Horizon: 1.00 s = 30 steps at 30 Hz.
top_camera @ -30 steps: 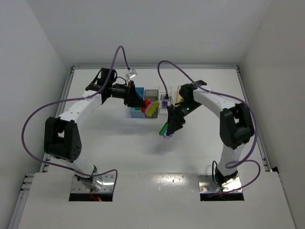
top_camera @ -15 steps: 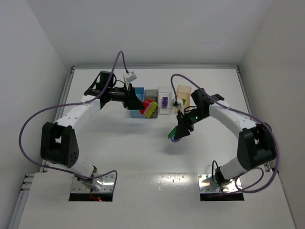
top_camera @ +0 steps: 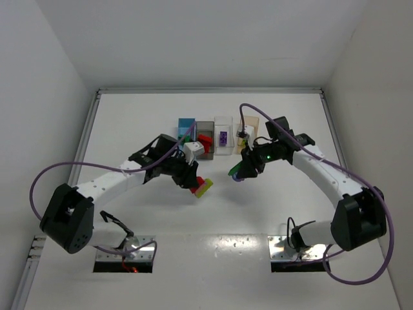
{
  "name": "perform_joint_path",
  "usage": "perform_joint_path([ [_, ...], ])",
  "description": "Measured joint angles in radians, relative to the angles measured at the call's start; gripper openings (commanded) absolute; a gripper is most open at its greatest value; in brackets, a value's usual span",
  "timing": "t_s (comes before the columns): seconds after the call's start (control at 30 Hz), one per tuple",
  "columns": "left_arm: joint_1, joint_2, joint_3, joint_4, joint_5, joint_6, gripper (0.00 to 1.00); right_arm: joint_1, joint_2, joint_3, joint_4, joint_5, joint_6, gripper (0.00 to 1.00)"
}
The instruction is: Sort the legos into containers by color
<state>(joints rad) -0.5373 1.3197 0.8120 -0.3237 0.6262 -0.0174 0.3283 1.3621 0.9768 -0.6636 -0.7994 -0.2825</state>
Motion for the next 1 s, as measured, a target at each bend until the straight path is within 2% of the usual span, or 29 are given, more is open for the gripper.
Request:
perform_joint_path([
  [0.27, -0.122, 0.070, -0.044, 0.042, -0.295, -0.029, 0.19, -0.007, -0.031, 0.000, 0.005, 0.049, 0.029, 0.06],
  [0.37, -0.176, 0.106, -0.036, 0.076, -0.351, -0.040, 0.37, -0.016, -0.051, 0.000, 0.006, 0.060, 0.032, 0.06],
  [0.4, -0.189, 0.115, -0.031, 0.084, -0.363, -0.043, 0.50, -0.019, -0.054, 0.000, 0.006, 0.062, 0.032, 0.06],
  [0.5, -0.209, 0.140, -0.019, 0.100, -0.388, -0.047, 0.64, -0.025, -0.056, 0.000, 0.005, 0.066, 0.035, 0.06],
  [0.77, -0.209, 0.132, -0.018, 0.073, -0.398, -0.055, 0.70, -0.031, -0.060, 0.000, 0.005, 0.056, 0.035, 0.06],
  [0.9, -0.200, 0.078, 0.026, 0.018, -0.343, -0.045, 0.70, -0.031, -0.055, 0.000, 0.000, 0.032, 0.027, 0.06],
  [1.0, -0.165, 0.054, 0.113, -0.019, -0.246, -0.029, 0.71, -0.031, -0.038, 0.000, -0.013, -0.003, 0.010, 0.06],
])
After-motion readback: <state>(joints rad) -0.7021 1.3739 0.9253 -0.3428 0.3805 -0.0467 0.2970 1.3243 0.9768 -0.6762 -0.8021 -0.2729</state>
